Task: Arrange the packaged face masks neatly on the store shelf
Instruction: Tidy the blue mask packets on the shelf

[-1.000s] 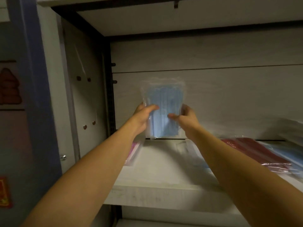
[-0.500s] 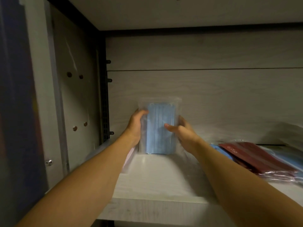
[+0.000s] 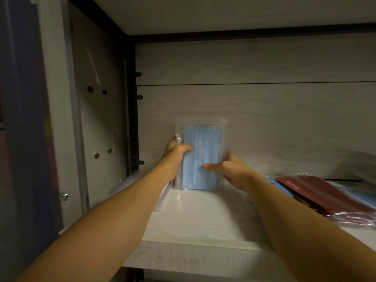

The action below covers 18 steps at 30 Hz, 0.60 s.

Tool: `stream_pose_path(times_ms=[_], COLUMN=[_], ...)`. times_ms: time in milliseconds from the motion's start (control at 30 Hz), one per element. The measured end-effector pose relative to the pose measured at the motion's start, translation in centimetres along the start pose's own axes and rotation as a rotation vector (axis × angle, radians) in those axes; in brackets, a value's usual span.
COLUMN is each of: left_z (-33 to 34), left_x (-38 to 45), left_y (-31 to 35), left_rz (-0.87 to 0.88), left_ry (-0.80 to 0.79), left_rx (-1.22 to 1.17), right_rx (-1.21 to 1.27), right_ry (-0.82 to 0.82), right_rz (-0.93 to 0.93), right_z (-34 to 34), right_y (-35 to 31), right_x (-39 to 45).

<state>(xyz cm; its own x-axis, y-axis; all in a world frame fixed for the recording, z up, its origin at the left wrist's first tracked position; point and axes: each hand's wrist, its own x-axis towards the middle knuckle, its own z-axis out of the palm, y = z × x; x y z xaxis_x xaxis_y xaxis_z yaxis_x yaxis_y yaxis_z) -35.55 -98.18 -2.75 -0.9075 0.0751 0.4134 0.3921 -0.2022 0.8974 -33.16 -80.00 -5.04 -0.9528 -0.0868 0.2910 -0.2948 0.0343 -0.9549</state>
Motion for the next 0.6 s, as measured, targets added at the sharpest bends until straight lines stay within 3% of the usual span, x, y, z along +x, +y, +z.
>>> stream_pose_path(times_ms=[300,600], left_z=[0.35,-0.18], left_x=[-0.26,-0.21], left_y=[0.68,-0.24], left_rz=[0.084,-0.015], left_ry=[-0.032,-0.075], left_rx=[0.031,0.081], right_rx=[0.046,0.060], right_ry=[0.065,0.045], right_rz=[-0.003,0.103], right_z=[0.31,0.63], right_y=[-0.40,-0.69], right_x=[0.43,0.54])
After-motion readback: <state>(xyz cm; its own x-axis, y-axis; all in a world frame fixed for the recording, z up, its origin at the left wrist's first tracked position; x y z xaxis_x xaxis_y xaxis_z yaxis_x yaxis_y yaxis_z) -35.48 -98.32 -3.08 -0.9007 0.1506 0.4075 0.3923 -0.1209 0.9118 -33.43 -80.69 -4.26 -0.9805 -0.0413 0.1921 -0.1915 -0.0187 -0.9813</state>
